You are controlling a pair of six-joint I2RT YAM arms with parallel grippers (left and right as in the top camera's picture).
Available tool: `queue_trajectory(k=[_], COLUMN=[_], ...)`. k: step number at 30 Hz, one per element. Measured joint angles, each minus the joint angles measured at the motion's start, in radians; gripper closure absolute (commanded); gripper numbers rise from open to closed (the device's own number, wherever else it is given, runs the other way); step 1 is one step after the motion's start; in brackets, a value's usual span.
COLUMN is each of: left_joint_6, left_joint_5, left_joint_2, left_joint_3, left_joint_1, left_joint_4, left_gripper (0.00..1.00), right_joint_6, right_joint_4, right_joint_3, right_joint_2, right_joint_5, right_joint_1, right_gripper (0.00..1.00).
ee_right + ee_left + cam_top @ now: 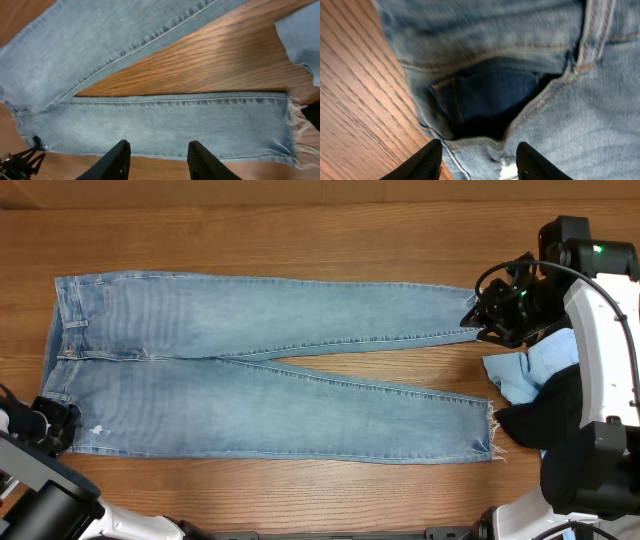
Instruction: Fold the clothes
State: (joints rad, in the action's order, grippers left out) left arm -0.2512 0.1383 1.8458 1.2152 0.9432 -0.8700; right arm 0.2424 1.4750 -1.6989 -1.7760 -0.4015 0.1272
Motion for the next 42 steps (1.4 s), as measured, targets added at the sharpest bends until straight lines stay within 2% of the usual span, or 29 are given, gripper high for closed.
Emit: queue_trajectory(k=[7,12,13,16,20,22,27,30,36,39,42], left_joint_6=[0.018,0.018,0.018,0.017,0.015,0.022,0.033,0.037,0.041,0.041,0.041], left_joint_5=[-0.054,-0.103,-0.11,-0.113,-0.091,-0.067,-0.039,-0.034,-0.031,-0.03,-0.03], left_joint_2=[0.005,0.04,0.053,0.088,0.09,0.09,0.09,0.09,0.096,0.098,0.098], left_joint_3=[0.0,0.0,0.0,0.0,0.001,0.002,0.001,0.003,0.013,0.016,0.016], left_joint_1=[0.028,0.028,0.028,0.028,0.025,0.026,0.034,0.035,0.035,0.035,0.035], left_joint_4=[0.0,0.016,0.028,0.055,0.072,0.082,0.089,0.085,0.07,0.068,0.068], left_gripper=[0.44,0.47,0.49,0.64,0.89,0.94,0.96,0.96,0.96,0.96,0.95], right_joint_6=[-0.001,0.0,0.0,0.0,0.009,0.034,0.116,0.161,0.217,0.227,0.23], right_joint_4=[0.021,0.021,0.023,0.026,0.024,0.014,-0.025,-0.024,0.018,0.027,-0.011], right_joint_3=[0.0,0.0,0.0,0.0,0.0,0.0,0.0,0.0,0.06,0.141,0.251], right_joint_2=[0.0,0.0,0.0,0.0,0.0,0.0,0.0,0.0,0.0,0.0,0.0], right_joint_5=[0.047,0.055,0.055,0.06,0.07,0.102,0.182,0.203,0.226,0.231,0.229], right_joint_1=[0.0,0.0,0.0,0.0,0.0,0.0,0.016,0.066,0.251,0.289,0.289], right_gripper=[0.58,0.58,0.58,0.57,0.57,0.54,0.48,0.47,0.56,0.57,0.64])
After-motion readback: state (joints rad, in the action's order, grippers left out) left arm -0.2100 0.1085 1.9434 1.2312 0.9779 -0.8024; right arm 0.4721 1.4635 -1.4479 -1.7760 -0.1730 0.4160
